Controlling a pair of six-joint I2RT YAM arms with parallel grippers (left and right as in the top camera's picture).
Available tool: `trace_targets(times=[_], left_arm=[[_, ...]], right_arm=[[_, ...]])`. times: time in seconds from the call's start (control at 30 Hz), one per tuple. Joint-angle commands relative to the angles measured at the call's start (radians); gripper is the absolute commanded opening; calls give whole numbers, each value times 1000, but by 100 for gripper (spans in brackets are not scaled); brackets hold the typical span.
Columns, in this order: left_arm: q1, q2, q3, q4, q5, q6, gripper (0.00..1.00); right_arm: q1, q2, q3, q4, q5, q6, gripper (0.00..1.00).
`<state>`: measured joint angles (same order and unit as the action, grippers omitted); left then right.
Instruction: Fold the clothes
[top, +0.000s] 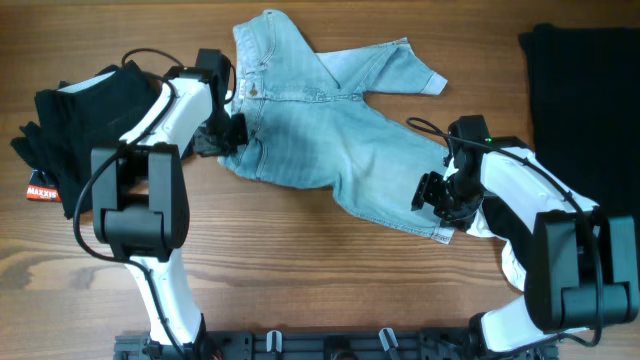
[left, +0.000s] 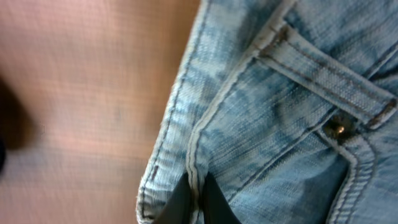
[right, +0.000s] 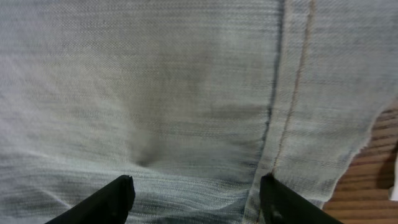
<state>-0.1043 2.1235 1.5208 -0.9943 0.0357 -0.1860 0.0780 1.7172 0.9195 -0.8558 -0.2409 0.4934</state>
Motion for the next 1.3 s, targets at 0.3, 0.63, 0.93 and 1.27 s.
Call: trace_targets(times=[0.3,0.63,0.93,1.27], left_arm=[[6,10,-263,-372,-32,-28,4],[33,-164,-263,-312,-44,-32,4],[48,-497,-263,-256,38,-92,100],[50,-502,-499,-155,216,-271,100]], right_arm=[[-1,-2,-48,-137,393,277,72],[-1,-105,-45,-122,280,214,73],[0,-427,-41,-177,166,258,78],[0,-431,-178,-134,6,449,96]])
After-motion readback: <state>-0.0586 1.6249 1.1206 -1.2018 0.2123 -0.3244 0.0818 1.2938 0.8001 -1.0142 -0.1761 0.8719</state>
